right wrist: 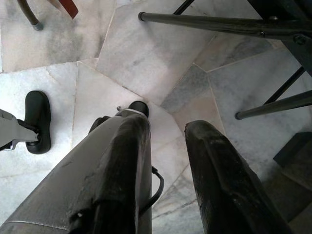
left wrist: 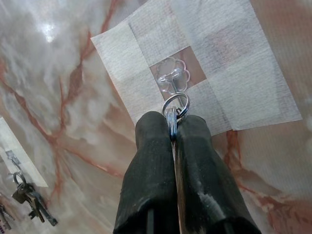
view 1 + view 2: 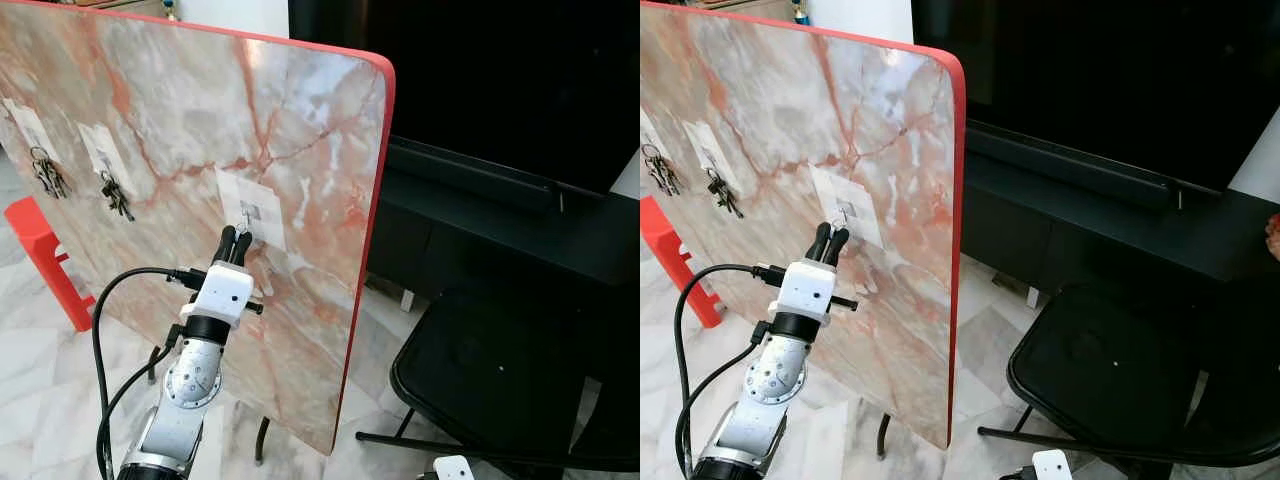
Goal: Hang keys on a hook
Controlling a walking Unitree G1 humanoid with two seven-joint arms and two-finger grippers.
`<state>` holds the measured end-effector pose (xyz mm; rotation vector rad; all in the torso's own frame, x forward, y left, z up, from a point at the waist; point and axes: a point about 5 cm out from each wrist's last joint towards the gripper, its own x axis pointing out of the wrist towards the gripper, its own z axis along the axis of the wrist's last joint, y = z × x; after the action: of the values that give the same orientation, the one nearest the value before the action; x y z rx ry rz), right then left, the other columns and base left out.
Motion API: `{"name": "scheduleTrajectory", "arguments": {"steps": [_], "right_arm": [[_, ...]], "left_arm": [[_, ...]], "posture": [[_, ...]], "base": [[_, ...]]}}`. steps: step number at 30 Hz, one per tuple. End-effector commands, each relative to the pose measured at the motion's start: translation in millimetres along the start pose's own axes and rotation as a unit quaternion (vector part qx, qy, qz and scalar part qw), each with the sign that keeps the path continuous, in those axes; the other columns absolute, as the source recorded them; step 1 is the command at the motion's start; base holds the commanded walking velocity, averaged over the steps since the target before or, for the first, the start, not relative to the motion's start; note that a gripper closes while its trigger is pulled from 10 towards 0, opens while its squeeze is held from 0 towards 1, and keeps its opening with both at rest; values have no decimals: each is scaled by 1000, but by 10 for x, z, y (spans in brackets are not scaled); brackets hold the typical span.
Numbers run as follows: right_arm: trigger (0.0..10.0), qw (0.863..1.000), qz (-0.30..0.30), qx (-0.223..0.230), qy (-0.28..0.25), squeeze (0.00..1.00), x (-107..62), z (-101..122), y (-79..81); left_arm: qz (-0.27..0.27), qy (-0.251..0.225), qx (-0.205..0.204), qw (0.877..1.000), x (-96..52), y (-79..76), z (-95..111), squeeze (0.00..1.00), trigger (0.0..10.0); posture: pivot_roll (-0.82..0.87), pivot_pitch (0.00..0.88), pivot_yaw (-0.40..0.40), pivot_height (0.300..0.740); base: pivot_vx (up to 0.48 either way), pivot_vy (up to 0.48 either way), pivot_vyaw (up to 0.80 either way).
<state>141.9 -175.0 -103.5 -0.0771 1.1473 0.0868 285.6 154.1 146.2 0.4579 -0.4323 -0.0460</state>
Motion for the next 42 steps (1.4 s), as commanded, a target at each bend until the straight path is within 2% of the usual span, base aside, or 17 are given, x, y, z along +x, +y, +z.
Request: {"name": "scheduleTrajectory", "arguments": {"steps": [1,39,40,42], "right_arm": [[10000,1000,0,-1,1,0,1,6,1],[10000,1000,4,1,3,0,1,-1,8],[10000,1000,4,0,3,0,1,0,8],[10000,1000,4,0,3,0,1,1,8]], "left_arm": [[-12,0,12,1000,12,-12,-2,0,10000],[-28,29,39,998,1,-52,-93,0,10000],[-26,30,37,999,-2,-50,-99,1000,10000],[-26,32,35,999,-8,-50,-107,1000,10000]], "posture": [[22,0,-31,740],[23,0,-31,740],[25,0,-32,740],[25,0,-32,740]], "base": [[0,0,0],[0,0,0],[0,0,0],[0,0,0]]}}
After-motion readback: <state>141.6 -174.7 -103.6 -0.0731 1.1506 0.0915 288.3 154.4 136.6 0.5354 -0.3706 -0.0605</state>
